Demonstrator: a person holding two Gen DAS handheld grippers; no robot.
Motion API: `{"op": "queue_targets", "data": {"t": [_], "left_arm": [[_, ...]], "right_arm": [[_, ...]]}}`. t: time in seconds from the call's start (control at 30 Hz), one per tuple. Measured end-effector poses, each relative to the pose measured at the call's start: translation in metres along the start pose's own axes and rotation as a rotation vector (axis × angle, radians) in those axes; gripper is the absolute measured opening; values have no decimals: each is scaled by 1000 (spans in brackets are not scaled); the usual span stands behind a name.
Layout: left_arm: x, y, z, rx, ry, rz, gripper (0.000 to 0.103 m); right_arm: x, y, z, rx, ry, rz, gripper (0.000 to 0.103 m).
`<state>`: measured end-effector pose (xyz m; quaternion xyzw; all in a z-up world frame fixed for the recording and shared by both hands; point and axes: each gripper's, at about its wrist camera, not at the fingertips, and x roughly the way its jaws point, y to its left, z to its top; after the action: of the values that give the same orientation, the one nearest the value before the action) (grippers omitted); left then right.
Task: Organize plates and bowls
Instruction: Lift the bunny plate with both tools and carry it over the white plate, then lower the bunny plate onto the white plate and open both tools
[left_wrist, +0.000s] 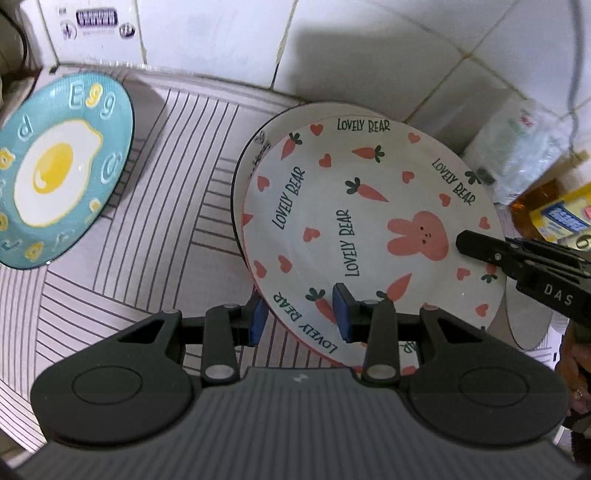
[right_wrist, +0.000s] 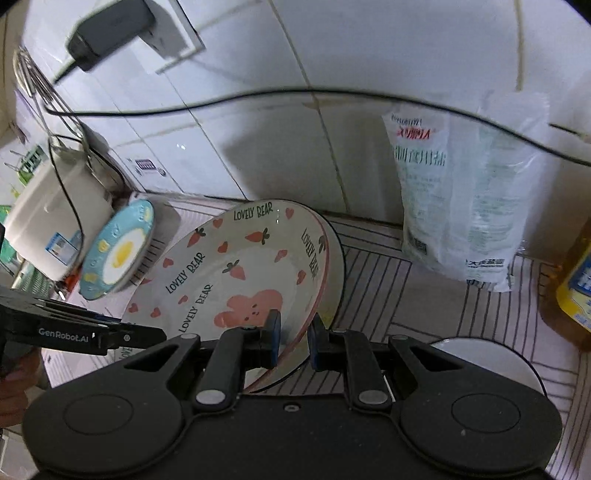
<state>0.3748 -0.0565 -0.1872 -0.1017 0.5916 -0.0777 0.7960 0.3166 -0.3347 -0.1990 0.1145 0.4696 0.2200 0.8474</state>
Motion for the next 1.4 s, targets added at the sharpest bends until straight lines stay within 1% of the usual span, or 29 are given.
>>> {"op": "queue_targets", "data": {"t": [0.1, 0.17, 0.3, 0.37, 0.53, 0.6, 0.63, 0.67, 0.77, 0.83, 0.93, 0.97, 1.03, 1.13, 1.27, 1.4], "left_arm": [[5, 1, 5, -13, 11, 15, 36], [6, 4, 10, -30, 18, 11, 36], [1, -3, 12, -16, 28, 41, 36], [0, -6, 12, -7, 31, 53, 36], [2, -5, 10, -20, 43, 63, 36], [0, -5, 12, -21, 42, 65, 36], [0, -5, 12, -20, 43, 66, 36], [1, -6, 13, -17, 45, 69, 36], [5, -8, 13, -6, 55, 72, 36], [6, -13, 12, 5, 62, 79, 36], [6, -15, 9, -7, 38, 83, 36], [4, -14, 8, -14, 31, 79, 35], [-1, -11, 6, -16, 22, 67, 33], [-16, -10, 2, 8, -4, 55, 32], [-49, -8, -4, 48, -46, 49, 32], [-82, -3, -16, 101, -67, 85, 32]], "right_arm": [[12, -4, 3, -5, 27, 5, 20], [16, -4, 5, 0, 28, 8, 20], [20, 5, 12, -29, 48, -19, 22], [24, 13, 14, -60, 65, -57, 26], [30, 28, 15, -99, 82, -142, 33], [33, 34, 16, -110, 93, -167, 37], [34, 38, 17, -119, 98, -182, 41], [36, 43, 18, -131, 103, -203, 44], [40, 58, 21, -171, 132, -291, 50], [44, 64, 19, -214, 138, -342, 51], [54, 73, 11, -313, 159, -437, 51], [55, 73, 8, -325, 144, -448, 52], [52, 72, 4, -320, 123, -451, 51], [41, 69, 4, -258, 109, -423, 50], [13, 79, -1, -191, 65, -386, 49], [-13, 99, -7, -129, 18, -332, 50]]}}
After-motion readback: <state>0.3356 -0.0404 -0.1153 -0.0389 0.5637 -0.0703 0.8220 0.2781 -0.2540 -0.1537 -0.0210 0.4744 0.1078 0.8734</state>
